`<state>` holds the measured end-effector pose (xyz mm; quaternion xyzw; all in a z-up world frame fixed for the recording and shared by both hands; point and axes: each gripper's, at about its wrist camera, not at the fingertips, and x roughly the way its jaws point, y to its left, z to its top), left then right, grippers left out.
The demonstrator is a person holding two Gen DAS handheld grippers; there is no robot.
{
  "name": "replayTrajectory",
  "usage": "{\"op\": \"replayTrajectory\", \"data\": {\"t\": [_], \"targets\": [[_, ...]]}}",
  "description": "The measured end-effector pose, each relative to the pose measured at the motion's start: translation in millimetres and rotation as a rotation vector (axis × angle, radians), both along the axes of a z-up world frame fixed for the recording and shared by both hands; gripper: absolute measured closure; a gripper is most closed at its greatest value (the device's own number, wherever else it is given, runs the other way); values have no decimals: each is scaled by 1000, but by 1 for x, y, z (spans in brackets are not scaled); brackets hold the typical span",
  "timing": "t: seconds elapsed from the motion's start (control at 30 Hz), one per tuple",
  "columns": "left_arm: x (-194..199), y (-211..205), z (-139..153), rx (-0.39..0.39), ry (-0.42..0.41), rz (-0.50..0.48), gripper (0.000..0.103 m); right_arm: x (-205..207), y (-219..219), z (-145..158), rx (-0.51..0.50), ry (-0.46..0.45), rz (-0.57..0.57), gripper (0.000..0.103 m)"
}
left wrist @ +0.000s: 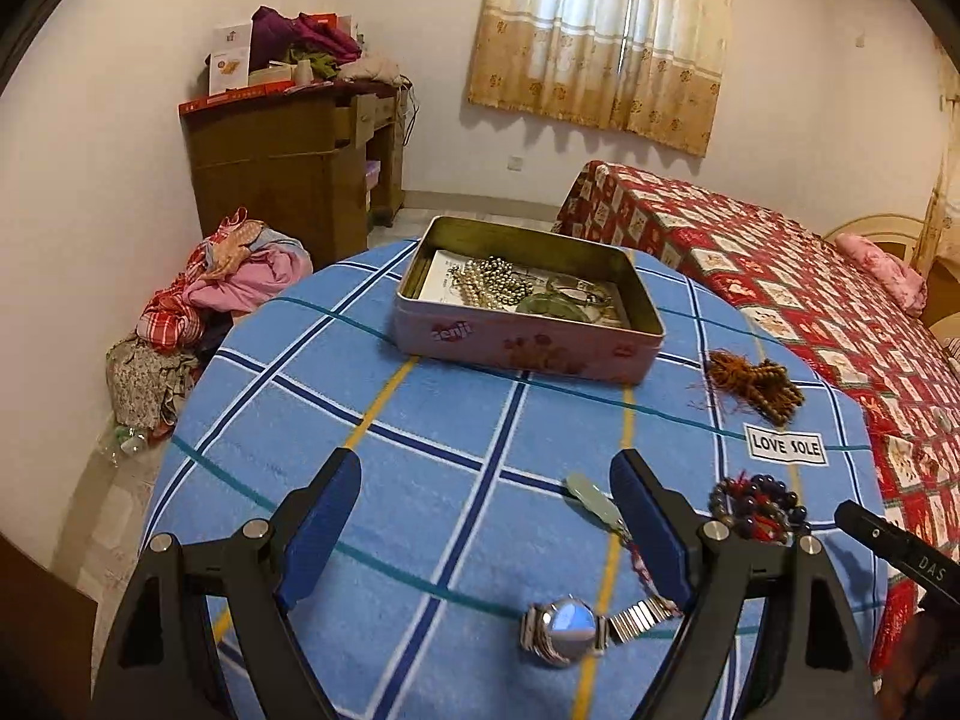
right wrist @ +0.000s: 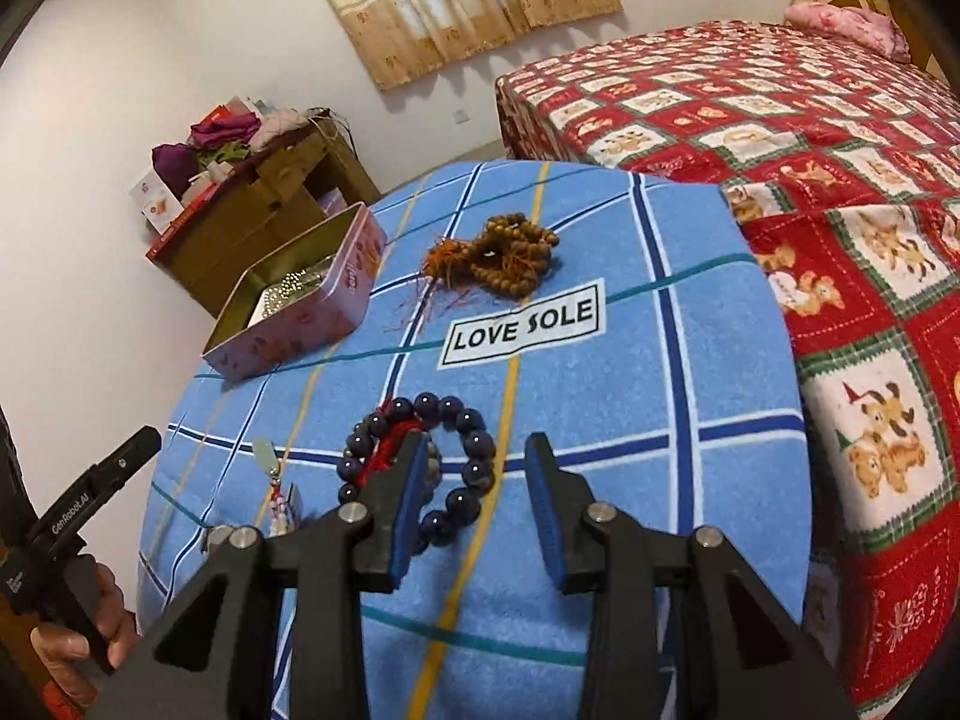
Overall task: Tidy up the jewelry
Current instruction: 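Grasp the brown wooden bead strand beside the LOVE SOLE card with the right tool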
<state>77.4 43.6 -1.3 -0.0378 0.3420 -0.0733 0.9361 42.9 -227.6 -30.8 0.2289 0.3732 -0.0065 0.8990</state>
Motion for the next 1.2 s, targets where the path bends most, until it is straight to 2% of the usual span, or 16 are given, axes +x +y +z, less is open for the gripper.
{"op": "replayTrajectory", "data": {"t": [0.37,0.63,0.77,0.8,0.87,0.9,1.03,1.13,1.2], "targets": [[-20,7,-6,-41,7,-17,18,-4,9,-1,-59,-8,57,66],[-18,1,-5,-82,18,-56,18,32,-15,15,-159,-34,87,66],[-20,-5,-1,-58,2,-77,18,59,-26,16,-177,-23,95,65],[-21,-6,0,-54,-1,-82,18,67,-27,19,-190,-35,100,62],[-20,-9,1,-49,0,-95,18,81,-27,22,-208,-54,129,37],[-19,-10,1,-47,3,-98,18,91,-25,24,-223,-67,156,33],[-18,-13,2,-33,3,-97,18,119,-21,17,-294,-50,216,31],[-15,-10,2,-35,7,-93,18,141,-13,1,-369,10,308,33],[-14,-10,2,-41,12,-93,18,150,-12,-10,-406,37,330,35]]}}
